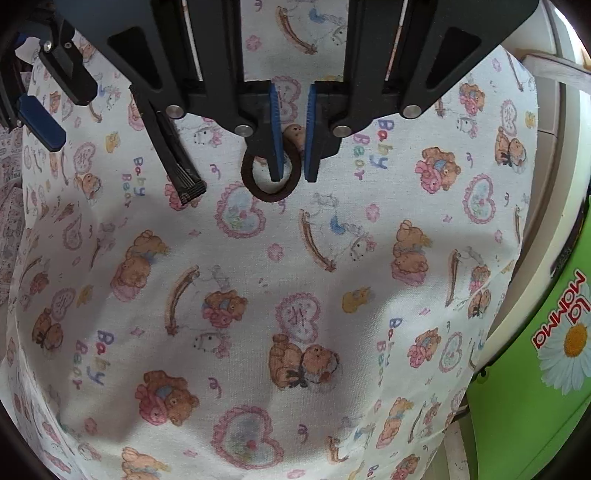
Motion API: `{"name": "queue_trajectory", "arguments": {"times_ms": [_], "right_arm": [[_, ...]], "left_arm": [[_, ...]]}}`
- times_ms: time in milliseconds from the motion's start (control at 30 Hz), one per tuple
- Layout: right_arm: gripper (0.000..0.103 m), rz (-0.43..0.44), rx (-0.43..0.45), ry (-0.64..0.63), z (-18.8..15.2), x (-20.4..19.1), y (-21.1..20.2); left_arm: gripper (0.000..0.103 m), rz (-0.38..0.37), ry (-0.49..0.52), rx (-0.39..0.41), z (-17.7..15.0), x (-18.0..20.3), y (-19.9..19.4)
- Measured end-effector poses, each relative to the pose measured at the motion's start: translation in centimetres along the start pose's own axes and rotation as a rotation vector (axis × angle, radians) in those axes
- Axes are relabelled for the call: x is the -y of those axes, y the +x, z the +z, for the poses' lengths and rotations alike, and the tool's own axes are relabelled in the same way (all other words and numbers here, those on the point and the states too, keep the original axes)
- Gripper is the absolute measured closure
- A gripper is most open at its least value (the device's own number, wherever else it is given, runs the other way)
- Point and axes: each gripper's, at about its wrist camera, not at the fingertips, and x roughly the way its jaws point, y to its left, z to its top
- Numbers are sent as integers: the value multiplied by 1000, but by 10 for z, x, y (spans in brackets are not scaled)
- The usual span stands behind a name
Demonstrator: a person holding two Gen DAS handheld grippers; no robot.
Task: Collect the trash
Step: 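Grasp the black strip with the right tool while the left tool holds the ring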
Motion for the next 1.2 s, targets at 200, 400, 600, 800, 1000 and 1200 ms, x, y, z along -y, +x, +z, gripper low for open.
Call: {"name": "queue_trajectory", "arguments": {"times_ms": [200,400,600,800,1000,1200], "right_arm": [[43,4,-12,-18,0,-5,4],[41,-54,-41,-82,-1,-21,20],[42,-43,-87,-128,-4,-37,43],[62,-53,-89,-109,-3,-40,56],[85,-68,-89,-99,1,-41,59],[90,-21,-84,-64,-2,-36,50]], "left_arm": [[100,-4,-17,19,-4,-4,-12],[100,-7,-70,109,-10,-21,-48],[100,26,-114,125,-18,-34,-52],[99,26,-93,167,-14,-44,-70],[99,16,-96,166,-16,-44,-74],[99,18,-91,172,-21,-43,-76]]}}
